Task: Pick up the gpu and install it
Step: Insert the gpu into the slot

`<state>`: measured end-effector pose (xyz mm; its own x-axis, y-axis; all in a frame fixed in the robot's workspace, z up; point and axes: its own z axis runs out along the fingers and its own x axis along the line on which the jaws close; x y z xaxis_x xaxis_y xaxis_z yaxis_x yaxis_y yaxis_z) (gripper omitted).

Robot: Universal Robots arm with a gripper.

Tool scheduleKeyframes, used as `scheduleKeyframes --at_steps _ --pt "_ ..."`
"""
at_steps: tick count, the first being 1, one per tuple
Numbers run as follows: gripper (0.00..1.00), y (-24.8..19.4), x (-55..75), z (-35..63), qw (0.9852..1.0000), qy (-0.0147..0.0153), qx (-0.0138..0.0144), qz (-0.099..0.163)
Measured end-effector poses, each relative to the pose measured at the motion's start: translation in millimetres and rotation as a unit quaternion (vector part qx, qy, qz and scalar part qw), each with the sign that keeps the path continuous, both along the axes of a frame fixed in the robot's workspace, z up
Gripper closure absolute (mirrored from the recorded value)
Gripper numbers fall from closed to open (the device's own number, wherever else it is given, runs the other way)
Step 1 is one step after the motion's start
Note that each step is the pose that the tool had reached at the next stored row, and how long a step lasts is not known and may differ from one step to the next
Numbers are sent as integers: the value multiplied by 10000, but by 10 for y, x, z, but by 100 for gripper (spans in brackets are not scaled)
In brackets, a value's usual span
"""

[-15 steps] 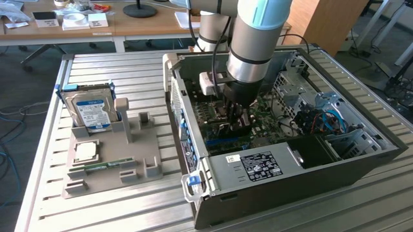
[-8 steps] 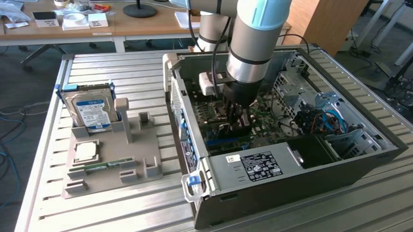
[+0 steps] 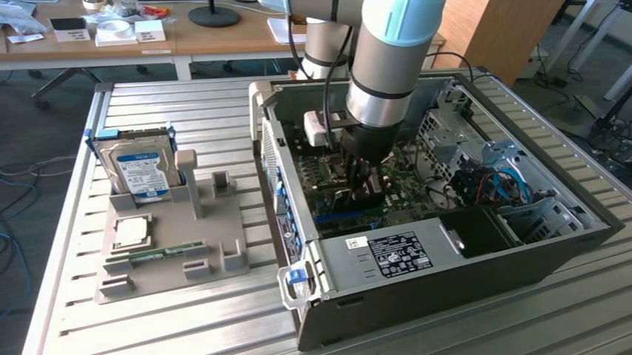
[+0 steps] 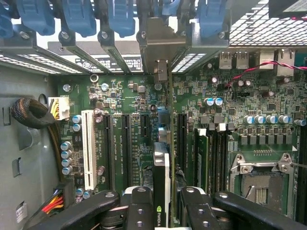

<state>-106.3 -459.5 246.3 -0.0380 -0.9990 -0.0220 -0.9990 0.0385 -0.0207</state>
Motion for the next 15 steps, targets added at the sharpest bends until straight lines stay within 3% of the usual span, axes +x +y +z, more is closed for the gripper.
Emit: scheduleKeyframes --at_steps 15 --pt "73 1 11 16 10000 -2 5 0"
